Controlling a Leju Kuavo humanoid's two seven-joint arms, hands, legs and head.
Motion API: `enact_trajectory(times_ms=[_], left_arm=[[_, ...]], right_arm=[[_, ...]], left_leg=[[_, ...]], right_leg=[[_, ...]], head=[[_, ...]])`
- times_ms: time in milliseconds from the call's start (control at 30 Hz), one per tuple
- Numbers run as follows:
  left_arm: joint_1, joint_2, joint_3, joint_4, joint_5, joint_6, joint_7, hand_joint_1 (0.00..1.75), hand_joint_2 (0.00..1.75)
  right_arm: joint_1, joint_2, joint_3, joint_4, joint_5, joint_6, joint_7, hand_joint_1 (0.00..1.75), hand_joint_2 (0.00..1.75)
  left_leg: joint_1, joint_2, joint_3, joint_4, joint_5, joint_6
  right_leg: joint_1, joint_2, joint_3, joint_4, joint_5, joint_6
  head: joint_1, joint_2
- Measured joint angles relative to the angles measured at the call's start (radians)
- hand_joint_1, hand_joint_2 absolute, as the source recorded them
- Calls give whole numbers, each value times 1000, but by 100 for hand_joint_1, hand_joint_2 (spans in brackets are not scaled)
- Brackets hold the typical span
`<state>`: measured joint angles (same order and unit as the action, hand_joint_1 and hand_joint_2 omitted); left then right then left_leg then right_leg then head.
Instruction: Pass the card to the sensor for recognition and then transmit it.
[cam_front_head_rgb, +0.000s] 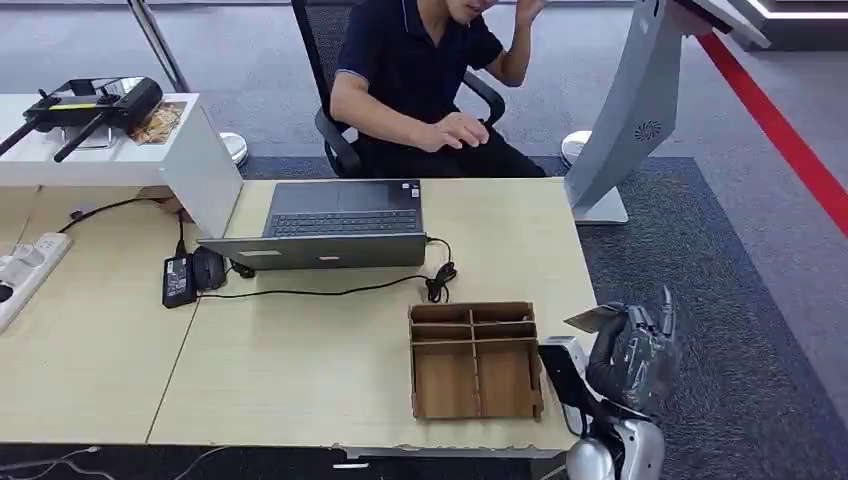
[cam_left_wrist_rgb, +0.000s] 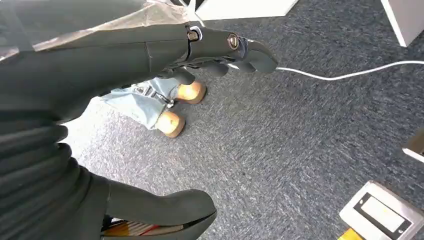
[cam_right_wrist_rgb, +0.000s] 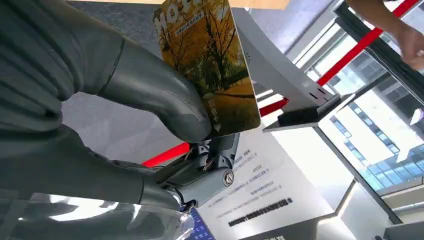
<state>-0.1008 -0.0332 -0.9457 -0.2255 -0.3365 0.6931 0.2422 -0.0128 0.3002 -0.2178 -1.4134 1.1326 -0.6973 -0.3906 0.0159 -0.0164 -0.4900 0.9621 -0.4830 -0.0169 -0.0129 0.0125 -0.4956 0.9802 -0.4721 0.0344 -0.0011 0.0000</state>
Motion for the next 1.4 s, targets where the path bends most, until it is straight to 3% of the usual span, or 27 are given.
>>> enact_trajectory(times_ms=[1367,1400], left_arm=[[-2,-1,-8,0,-20,-9,-3,0,175],[-2,-1,-9,0,-20,-9,-3,0,175]], right_arm=[[-83,-2,112,-37,-43,0,0,175,175],[-84,-2,114,-37,-43,0,0,0,175]], left_leg=[[0,0,0,0,0,0],[0,0,0,0,0,0]], right_leg=[[0,0,0,0,0,0],[0,0,0,0,0,0]], head=[[0,0],[0,0]])
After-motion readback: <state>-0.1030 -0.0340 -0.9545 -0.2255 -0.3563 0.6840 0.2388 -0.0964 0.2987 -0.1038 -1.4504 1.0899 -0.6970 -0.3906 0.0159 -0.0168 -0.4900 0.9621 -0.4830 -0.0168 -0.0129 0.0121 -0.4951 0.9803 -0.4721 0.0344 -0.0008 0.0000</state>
